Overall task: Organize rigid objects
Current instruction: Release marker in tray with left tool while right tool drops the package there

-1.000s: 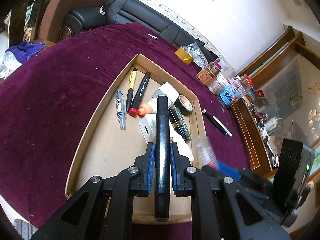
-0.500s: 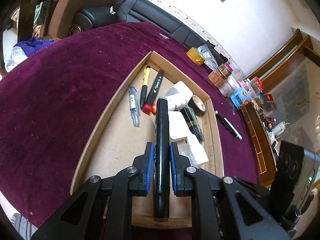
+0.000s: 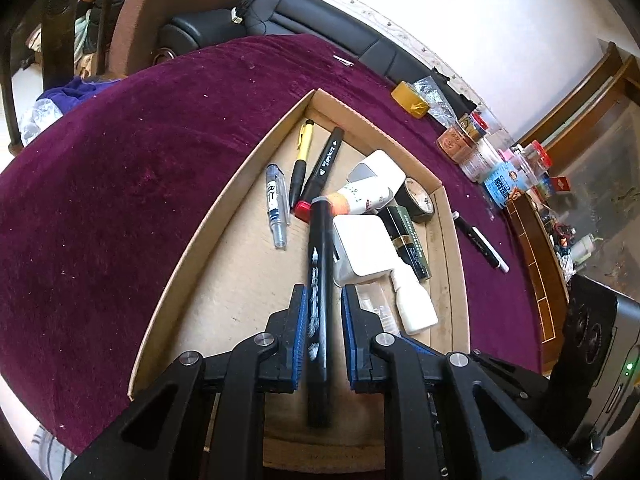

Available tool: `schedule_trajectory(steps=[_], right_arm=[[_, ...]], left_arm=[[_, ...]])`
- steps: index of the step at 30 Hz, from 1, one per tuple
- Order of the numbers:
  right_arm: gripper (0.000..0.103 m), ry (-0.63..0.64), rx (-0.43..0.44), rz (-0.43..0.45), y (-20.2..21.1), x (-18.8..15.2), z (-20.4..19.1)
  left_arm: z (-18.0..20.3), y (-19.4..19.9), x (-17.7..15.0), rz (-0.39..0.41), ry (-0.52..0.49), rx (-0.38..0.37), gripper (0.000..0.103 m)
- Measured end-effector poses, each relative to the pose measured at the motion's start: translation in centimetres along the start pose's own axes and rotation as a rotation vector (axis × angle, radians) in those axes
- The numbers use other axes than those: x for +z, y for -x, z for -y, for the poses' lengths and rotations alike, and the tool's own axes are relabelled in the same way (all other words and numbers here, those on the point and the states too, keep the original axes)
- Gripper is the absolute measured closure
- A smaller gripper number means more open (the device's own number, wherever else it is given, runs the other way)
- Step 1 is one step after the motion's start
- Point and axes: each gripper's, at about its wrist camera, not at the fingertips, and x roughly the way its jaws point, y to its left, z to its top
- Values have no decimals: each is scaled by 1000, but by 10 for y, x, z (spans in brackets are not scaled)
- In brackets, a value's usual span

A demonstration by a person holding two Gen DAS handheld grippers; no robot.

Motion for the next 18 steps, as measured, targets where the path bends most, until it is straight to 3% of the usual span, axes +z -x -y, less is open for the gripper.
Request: schedule_trajectory(steps=[2,4,10,15,18], right_arm=[[76,-11,9,0,1,-1,0],[76,-14,19,-4,1,-2,1],[75,-4,65,-30,2,-6,-3],[76,5,91,-43,3,-7,-5],[76,-5,82,-27,8,-9,-4]], left_arm=[[-1,0,1,-1,9,-22,80],[0,3,1,4,15,-63,66],[-2,19,1,32,43,-113,55],[-7,38,2,92,43,-107,42],[-5,56,2,163,-9,-67,37]])
